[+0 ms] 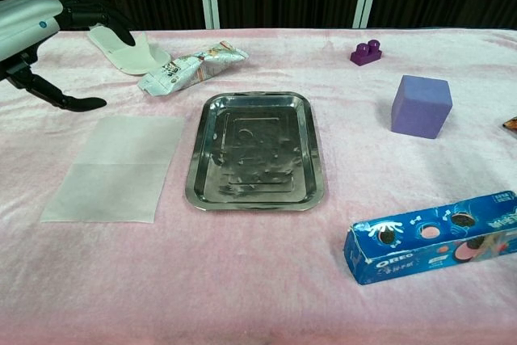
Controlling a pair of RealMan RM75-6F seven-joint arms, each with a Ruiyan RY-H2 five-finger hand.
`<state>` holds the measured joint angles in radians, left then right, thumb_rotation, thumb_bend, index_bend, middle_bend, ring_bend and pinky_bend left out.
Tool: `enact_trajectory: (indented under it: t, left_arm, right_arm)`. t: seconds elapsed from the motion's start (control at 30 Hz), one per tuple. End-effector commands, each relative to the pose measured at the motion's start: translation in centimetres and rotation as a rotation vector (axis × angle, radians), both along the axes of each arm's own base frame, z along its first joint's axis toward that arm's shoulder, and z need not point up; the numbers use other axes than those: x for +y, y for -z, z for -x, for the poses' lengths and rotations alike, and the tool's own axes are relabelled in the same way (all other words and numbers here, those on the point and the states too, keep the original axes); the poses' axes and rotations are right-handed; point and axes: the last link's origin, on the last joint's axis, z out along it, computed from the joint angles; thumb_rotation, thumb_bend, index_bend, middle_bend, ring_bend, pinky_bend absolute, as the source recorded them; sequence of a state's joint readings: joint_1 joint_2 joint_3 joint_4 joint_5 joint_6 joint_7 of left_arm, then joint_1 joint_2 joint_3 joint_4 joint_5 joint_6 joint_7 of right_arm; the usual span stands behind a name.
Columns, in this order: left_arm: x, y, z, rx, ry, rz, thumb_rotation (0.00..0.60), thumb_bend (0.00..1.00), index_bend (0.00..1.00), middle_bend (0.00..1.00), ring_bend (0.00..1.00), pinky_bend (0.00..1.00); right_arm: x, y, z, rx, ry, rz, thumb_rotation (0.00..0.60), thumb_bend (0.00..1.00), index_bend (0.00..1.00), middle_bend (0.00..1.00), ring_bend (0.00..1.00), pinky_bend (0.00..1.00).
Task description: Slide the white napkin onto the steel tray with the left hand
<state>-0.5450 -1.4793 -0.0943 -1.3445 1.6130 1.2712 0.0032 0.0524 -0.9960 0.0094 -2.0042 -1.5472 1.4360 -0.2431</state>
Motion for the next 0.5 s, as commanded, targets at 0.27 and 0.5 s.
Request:
enact_trajectory:
  t: [0.27, 0.5]
  left_arm:
    - [-1.6, -3.9, 3.1, 0.240, -0.177, -0.067, 0.600, 0.21, 0.22, 0.16, 0.01, 0.08]
    - [-6.3, -6.5, 6.2, 0.267, -0.402, -0.097, 0.600, 0.21, 0.23, 0.15, 0.01, 0.07]
  right_arm:
    - [2.0, 0.0, 1.0, 0.020, 0.016, 0.017, 0.600, 0.27, 0.00, 0.00, 0.04, 0.15]
    - [2.6, 0.2, 2.8, 0.051, -0.001, 0.124, 0.600, 0.27, 0.00, 0.00, 0.04, 0.15]
